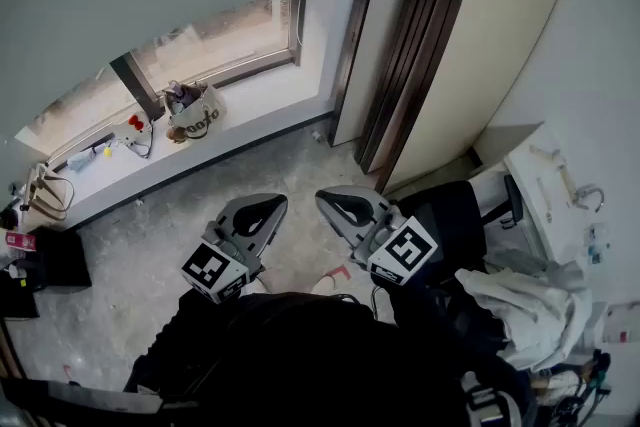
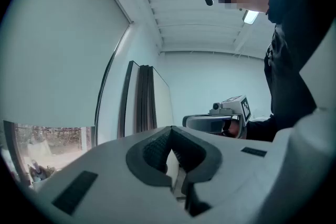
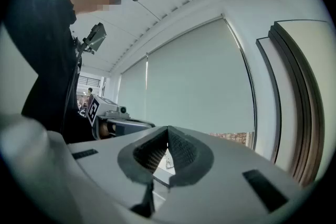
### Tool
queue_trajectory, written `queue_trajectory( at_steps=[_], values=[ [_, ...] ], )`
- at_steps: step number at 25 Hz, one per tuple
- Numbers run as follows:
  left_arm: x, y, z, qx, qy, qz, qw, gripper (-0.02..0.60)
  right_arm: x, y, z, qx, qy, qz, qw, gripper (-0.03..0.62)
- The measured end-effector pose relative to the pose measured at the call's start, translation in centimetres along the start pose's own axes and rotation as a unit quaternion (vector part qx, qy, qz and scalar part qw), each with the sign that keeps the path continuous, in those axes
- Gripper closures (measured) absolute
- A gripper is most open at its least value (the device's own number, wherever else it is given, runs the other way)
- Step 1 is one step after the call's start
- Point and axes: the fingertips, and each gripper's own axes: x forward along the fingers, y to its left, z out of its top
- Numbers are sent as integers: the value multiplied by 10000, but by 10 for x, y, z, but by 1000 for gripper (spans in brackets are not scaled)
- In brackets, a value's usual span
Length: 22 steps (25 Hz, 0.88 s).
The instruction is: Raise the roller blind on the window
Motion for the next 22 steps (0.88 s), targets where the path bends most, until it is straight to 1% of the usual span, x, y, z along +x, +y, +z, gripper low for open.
queue_trajectory(
  at_steps=[3, 5, 9, 13, 15, 19, 22],
  values=[
    [17, -6, 3, -18, -97, 33, 9999, 575, -12, -12, -4, 10, 3, -3, 10000, 588],
    [28, -11, 2, -81, -86, 67, 9999, 575, -21, -20, -6, 27, -15, 1, 10000, 588],
    [50, -19, 4, -103, -134, 180, 9997, 575, -36, -36, -9, 37, 8, 107, 9999, 588],
    [72, -25, 3, -198, -259, 311, 9990, 575, -55, -57, -9, 144, -129, 201, 9996, 586],
    [83, -24, 1, -183, -301, 364, 9987, 575, -60, -66, -12, 187, -109, 303, 9993, 588],
    [102, -20, -3, -164, -197, 516, 9983, 575, -65, -77, -17, 234, -85, 640, 9976, 588],
    [112, -11, -7, -192, -132, 567, 9981, 575, -58, -86, -19, 318, -104, 744, 9967, 588]
  ],
)
